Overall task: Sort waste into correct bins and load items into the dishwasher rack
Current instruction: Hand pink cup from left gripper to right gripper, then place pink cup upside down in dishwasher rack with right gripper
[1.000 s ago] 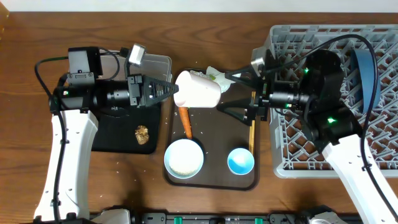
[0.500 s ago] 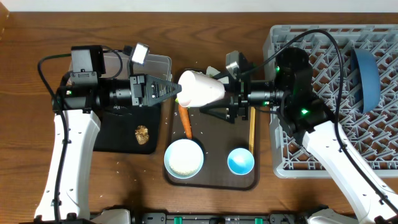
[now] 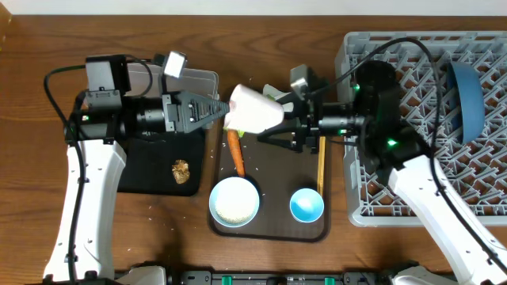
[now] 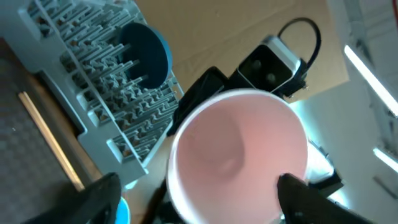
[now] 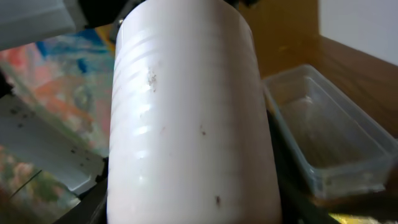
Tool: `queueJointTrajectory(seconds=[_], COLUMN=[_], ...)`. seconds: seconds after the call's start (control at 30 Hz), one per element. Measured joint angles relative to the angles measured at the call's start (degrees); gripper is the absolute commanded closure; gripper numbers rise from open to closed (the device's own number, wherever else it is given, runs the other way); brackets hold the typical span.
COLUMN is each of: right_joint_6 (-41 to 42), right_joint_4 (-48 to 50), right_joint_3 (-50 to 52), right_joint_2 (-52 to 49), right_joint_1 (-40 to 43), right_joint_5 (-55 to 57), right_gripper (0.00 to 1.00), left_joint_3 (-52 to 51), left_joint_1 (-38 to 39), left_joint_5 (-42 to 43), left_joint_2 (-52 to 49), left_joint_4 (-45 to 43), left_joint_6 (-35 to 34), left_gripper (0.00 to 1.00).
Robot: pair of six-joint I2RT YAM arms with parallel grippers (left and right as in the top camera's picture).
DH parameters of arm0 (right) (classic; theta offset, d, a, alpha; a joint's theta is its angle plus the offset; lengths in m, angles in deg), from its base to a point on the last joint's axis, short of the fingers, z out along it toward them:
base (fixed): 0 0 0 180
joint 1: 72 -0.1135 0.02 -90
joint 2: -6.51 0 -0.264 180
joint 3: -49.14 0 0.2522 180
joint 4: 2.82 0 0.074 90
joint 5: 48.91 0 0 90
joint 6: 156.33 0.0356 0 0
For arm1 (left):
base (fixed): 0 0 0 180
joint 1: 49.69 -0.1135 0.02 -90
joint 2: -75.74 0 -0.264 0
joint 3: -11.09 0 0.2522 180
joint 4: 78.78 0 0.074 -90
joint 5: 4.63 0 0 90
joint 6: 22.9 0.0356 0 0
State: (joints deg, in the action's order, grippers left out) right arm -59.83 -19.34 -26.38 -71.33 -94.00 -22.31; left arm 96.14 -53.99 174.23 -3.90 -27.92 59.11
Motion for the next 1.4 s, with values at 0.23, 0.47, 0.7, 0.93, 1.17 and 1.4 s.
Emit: queueJointTrajectory(seconds=[0.23, 0.47, 0.7, 0.93, 1.17, 1.4], right_joint_6=[-0.2, 3.0, 8.9, 10.8, 10.9, 11.2], right_joint_4=[-17.0, -37.4, -51.2, -58.1, -60.5, -63.4], right_joint_3=[-0.1, 0.0, 0.0, 0.0, 0.0, 0.0], right_joint_2=[8.9, 21.1, 25.3, 19.1, 9.9, 1.8], right_joint_1=[6.3, 14.4, 25.7, 38.4, 46.1, 46.2], right_joint_5=[15.2, 43.1, 59.3, 64.9, 65.3, 65.1], right_gripper=[0.69, 0.67, 0.65, 0.61, 0.61, 0.07], left_joint_3=[0.0, 0.0, 0.0, 0.0, 0.0, 0.0], left_joint_1=[-2.9, -3.2, -3.2, -3.2, -3.2, -3.2], left_joint_5=[0.0, -0.1, -0.3, -0.3, -0.3, -0.3], left_joint_2=[0.0, 0.0, 0.0, 0.0, 0.0, 0.0], left_joint_4=[-0.1, -0.2, -0.1, -0.1, -0.1, -0.1], left_joint_6=[-1.2, -1.2, -1.2, -1.2, -1.2, -1.2], left_gripper=[0.14, 0.14, 0.14, 0.14, 0.14, 0.14])
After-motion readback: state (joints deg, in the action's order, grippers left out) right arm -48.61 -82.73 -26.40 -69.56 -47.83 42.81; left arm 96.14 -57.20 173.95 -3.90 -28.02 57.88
